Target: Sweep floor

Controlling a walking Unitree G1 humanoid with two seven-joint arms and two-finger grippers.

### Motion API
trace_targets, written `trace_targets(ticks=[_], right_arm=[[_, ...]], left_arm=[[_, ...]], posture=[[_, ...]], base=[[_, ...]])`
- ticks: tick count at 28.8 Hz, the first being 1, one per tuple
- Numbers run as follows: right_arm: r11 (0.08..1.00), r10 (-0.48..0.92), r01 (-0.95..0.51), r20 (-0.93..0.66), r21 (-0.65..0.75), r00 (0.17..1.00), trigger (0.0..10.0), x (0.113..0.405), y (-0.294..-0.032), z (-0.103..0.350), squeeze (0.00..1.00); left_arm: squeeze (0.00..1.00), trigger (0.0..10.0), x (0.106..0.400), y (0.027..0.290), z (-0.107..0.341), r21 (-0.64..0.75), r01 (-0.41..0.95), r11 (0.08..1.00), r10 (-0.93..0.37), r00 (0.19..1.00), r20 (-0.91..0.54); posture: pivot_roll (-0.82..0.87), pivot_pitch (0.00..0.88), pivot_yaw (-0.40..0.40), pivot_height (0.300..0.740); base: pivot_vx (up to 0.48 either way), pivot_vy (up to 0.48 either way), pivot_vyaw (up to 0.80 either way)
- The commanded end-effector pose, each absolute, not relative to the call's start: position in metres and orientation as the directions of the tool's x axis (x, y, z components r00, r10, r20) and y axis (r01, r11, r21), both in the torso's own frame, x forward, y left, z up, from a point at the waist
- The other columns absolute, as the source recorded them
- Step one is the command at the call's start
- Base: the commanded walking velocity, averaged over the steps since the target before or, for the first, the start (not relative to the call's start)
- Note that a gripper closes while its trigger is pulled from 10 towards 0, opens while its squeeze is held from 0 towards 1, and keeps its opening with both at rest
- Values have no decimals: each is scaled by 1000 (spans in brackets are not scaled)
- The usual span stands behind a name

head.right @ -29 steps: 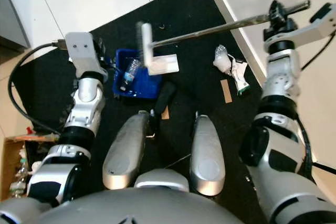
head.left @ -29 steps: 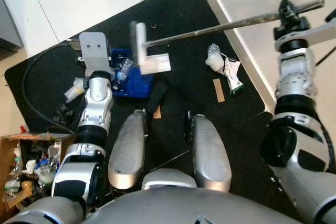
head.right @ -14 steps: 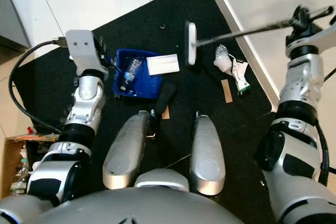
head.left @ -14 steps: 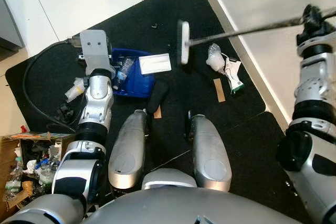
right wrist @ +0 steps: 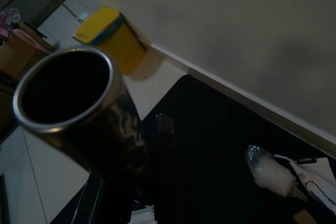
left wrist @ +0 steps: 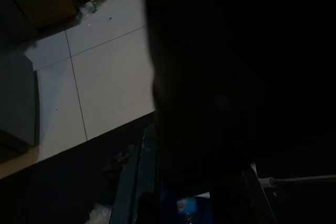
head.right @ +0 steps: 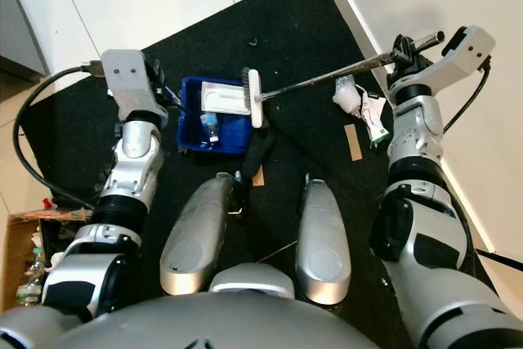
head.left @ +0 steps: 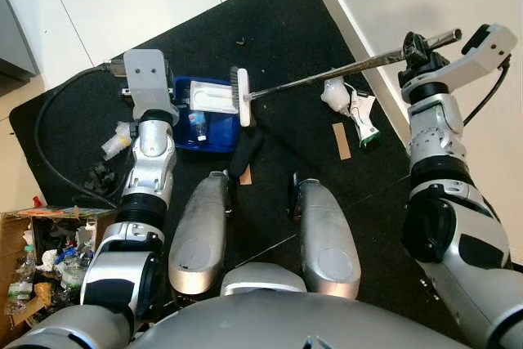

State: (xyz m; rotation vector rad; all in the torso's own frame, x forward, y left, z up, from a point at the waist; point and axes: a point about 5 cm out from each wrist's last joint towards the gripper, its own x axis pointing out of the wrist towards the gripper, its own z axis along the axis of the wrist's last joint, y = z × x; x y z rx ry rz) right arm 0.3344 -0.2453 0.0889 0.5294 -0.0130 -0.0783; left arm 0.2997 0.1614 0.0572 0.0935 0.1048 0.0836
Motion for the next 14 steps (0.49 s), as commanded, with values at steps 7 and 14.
trace_targets(ticks=[7,14], right_arm=[[883,-33,23,13,468,999,10000,332,-253,93,0],[914,-56,21,74,406,996,10000,330,-275,111,0]], left_arm=[[0,10000,297,169,44,-15,-111,994,105,970,-217],[0,10000,313,179,66,-112,-136,984,115,978,-176]], posture=[[118,266,12,740],[95,251,10,740]], base=[[0,0,0],[0,0,0]])
